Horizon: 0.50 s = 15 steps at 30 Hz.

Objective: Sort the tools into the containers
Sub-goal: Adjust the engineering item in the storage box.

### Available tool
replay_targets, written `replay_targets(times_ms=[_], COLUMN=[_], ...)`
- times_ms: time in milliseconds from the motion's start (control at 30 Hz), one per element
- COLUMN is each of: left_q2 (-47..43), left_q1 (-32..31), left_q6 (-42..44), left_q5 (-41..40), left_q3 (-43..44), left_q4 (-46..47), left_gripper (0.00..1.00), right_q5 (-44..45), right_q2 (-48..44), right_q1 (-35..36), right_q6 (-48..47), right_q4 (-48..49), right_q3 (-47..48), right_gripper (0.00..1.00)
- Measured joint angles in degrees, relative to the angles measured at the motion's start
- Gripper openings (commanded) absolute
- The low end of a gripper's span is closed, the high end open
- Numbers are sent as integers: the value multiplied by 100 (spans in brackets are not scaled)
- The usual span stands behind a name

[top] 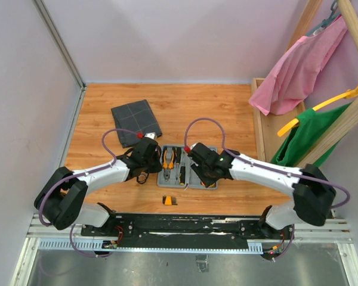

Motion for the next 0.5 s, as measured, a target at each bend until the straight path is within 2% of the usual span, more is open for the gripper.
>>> replay_targets(times_ms=[67,200,300,500], left_q2=[0,0,-15,-214], left_q1=[0,0,0,-157], left_q6=[0,-59,-195,-654], left_q5=[2,48,114,168], left_q3=[0,0,-39,-273], left_q4=[0,2,57,195], left_gripper=[2,3,3,4], right_q5=[96,448,785,1357], right_q2=[-420,-1191,-1589,-2435], right_q1=[0,-2,-2,-2], right_q6=[-17,35,160,691], right_q4=[35,184,321,654], right_q3=[0,0,-68,-817], right_gripper=[41,57,62,67])
